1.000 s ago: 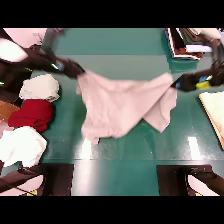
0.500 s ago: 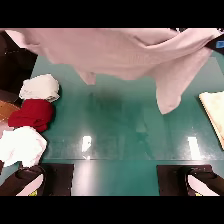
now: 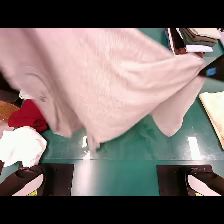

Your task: Fold the shirts.

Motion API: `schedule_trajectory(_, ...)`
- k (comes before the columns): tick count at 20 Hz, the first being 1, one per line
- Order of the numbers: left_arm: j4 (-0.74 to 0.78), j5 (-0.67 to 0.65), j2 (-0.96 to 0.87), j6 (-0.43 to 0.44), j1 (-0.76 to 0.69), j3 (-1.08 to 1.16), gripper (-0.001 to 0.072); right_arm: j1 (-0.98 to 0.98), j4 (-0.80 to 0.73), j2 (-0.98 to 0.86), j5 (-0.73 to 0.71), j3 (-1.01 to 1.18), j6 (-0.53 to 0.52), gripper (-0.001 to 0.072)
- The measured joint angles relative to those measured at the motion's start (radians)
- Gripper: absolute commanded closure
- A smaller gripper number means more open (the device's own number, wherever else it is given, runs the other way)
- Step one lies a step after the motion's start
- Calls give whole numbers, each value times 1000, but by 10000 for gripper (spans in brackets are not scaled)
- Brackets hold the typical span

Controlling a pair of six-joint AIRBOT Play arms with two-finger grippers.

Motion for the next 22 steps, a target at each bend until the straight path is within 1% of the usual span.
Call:
schedule_trajectory(2, 25, -21, -109, -2, 0, -40, 683, 0, -1, -60, -5, -109, -5, 697)
schedule_trajectory(4, 31, -28, -244, -3, 0, -61, 683, 0, -1, -132, -52, -200, -32, 696)
schedule_trajectory(8, 39, -26, -509, -3, 0, -78, 682, 0, -1, -304, -224, -327, -90, 695)
schedule_trajectory(9, 40, -23, -569, -5, 0, -80, 655, 0, 0, -348, -270, -342, -98, 695)
schedule_trajectory(10, 41, -19, -616, -8, 1, -81, 384, 0, 0, -385, -310, -350, -105, 694)
schedule_trajectory(11, 41, -13, -657, -16, 2, -82, 128, 0, 0, -424, -344, -351, -109, 691)
schedule_trajectory(12, 43, -10, -689, -25, 5, -82, 84, -2, 1, -460, -370, -343, -113, 610)
schedule_trajectory(13, 45, -7, -709, -32, 9, -83, 84, -7, 2, -489, -386, -328, -114, 382)
schedule_trajectory(14, 49, -5, -723, -39, 16, -83, 84, -14, 3, -513, -397, -306, -117, 273)
schedule_trajectory(17, 52, -32, -726, -66, 70, -83, 84, -52, 4, -556, -389, -215, -121, 272)
schedule_trajectory(20, 50, -131, -684, -89, 164, -97, 85, -117, 4, -539, -325, -152, -122, 275)
schedule_trajectory(22, 22, -188, -627, -96, 233, -172, 85, -164, 3, -489, -298, -161, -122, 276)
